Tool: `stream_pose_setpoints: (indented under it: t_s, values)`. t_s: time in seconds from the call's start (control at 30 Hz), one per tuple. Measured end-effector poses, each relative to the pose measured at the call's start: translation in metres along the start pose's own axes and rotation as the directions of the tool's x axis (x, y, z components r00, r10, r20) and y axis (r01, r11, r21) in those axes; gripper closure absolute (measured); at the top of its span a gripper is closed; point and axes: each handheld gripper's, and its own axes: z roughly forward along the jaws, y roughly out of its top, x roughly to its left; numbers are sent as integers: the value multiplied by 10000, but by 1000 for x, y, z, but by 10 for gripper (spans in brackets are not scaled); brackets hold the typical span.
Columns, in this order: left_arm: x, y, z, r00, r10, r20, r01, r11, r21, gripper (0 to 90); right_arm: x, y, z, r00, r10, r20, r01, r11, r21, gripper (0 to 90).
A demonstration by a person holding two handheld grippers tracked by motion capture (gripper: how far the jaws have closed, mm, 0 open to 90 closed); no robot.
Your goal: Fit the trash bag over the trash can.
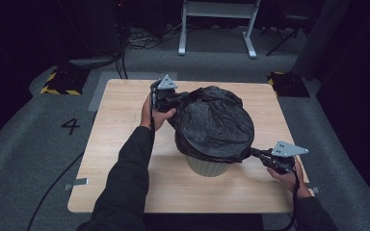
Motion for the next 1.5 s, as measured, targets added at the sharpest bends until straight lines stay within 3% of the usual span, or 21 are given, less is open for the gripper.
stream_pose_setpoints:
  t_s: [0.13,0.27,0.4,0.53,0.57,0.6,0.63,0.73,0.77,0.83,0.9,1.0,1.03,1.07,1.13,1.17,1.2,1.3,1.37,1.4,1.5]
  values:
    - [-2,-15,16,9999,-106,52,103,9988,479,900,-10,-5,8,9989,452,140,-455,9987,236,900]
    - [-7,-29,29,10000,-75,-4,75,9920,1261,900,-18,-7,16,9948,994,225,-1004,9936,509,900]
    - [-9,-40,27,9999,-84,142,64,9909,1346,900,-18,-12,24,9951,859,497,-917,9876,1278,900]
    - [-10,-45,18,9997,-231,40,224,9923,1215,877,-21,-16,26,9924,1041,653,-1130,9820,1516,900]
    - [-13,-48,9,9997,-202,116,190,9950,981,836,-26,-19,24,9893,1269,714,-1369,9776,1597,900]
    - [-13,-48,9,9997,-202,116,190,9950,981,835,-26,-19,24,9893,1269,714,-1369,9776,1597,900]
    - [-16,-54,1,9994,-341,-50,344,9966,744,830,-29,-23,22,9858,1455,840,-1587,9705,1817,900]
    - [-20,-59,-6,9994,-332,101,326,9979,563,818,-33,-27,21,9785,1883,837,-2007,9628,1809,900]
    - [-24,-66,-13,9988,-467,-171,472,9984,310,750,-36,-28,20,9754,1923,1079,-2100,9593,1888,900]
    - [-25,-68,-17,9980,-607,-192,611,9979,214,699,-37,-28,20,9739,1940,1181,-2143,9572,1946,900]
    - [-27,-72,-25,9967,-699,-406,694,9975,-117,588,-40,-30,21,9671,2108,1427,-2367,9509,1993,900]
    - [-27,-75,-42,9932,-1091,-409,1051,9905,-889,277,-43,-32,21,9627,2247,1509,-2502,9513,1799,900]
    - [-27,-75,-50,9926,-1185,-252,1145,9855,-1254,253,-43,-32,19,9616,2282,1528,-2533,9518,1728,900]
    - [-26,-73,-64,9913,-1283,-291,1210,9759,-1814,238,-44,-32,18,9599,2342,1543,-2582,9528,1598,895]
    - [-26,-70,-71,9931,-1133,-293,1060,9770,-1850,211,-44,-32,15,9606,2428,1355,-2608,9557,1363,885]
    - [-28,-67,-79,9944,-858,-617,725,9787,-1922,190,-44,-31,12,9610,2466,1250,-2622,9565,1283,841]
    - [-29,-65,-83,9955,-733,-593,609,9802,-1886,190,-44,-30,8,9645,2450,986,-2549,9612,1051,696]
    - [-32,-64,-89,9971,-515,-551,415,9845,-1702,177,-42,-24,1,9672,2401,833,-2477,9640,970,579]
    - [-35,-66,-91,9973,-372,-628,279,9894,-1425,178,-40,-19,-7,9706,2353,501,-2383,9690,658,496]
    - [-38,-68,-91,9973,-299,-675,207,9909,-1326,177,-39,-16,-11,9714,2312,547,-2341,9707,547,442]
    - [-42,-72,-97,9978,-374,-538,293,9891,-1445,170,-37,-10,-22,9709,2359,412,-2359,9718,-44,371]
